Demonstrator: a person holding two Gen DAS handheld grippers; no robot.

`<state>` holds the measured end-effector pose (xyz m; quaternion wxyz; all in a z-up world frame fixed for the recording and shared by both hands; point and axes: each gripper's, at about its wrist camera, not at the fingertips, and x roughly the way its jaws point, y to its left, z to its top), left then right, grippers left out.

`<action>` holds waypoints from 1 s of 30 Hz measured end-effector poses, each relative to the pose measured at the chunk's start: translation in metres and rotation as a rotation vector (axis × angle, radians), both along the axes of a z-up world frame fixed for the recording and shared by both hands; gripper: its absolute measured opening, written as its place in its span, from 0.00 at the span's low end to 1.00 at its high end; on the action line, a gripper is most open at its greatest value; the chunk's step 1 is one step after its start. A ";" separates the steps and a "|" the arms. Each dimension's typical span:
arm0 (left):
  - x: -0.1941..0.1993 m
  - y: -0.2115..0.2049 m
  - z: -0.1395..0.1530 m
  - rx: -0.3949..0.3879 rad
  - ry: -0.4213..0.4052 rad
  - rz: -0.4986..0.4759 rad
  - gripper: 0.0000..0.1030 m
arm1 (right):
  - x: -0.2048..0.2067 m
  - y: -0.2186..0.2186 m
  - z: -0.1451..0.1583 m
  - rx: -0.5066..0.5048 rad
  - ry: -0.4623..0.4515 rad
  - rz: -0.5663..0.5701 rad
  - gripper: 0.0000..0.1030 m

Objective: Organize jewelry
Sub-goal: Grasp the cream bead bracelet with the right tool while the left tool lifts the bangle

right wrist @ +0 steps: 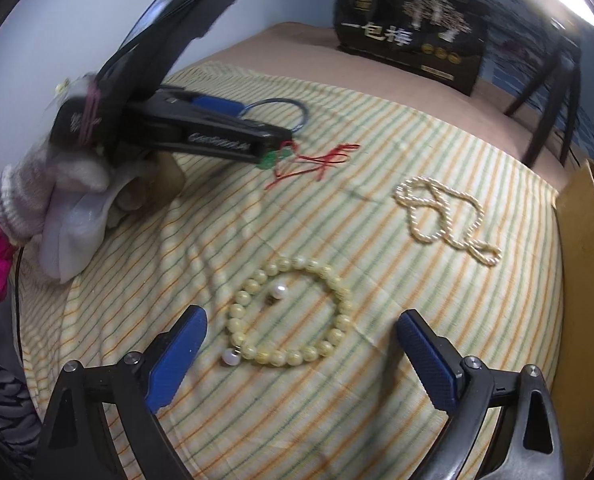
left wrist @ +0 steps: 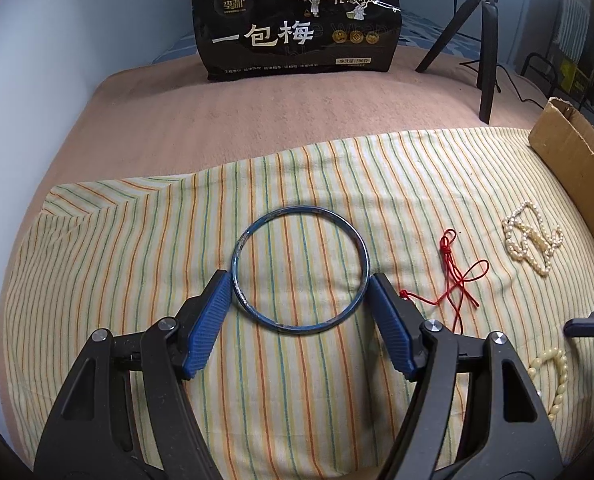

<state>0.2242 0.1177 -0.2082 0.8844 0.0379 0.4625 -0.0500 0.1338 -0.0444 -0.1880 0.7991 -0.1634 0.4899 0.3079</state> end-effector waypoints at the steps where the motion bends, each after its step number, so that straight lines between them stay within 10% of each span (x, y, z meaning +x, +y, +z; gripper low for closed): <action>1: 0.000 0.001 0.000 -0.004 0.000 0.002 0.69 | -0.001 0.001 -0.001 -0.015 -0.008 0.006 0.91; 14: -0.003 0.003 0.001 -0.014 -0.006 0.007 0.69 | 0.005 -0.019 0.009 0.093 0.096 -0.046 0.73; 30: -0.005 0.007 0.007 -0.022 -0.012 0.041 0.68 | 0.012 -0.021 0.004 0.001 0.066 -0.067 0.05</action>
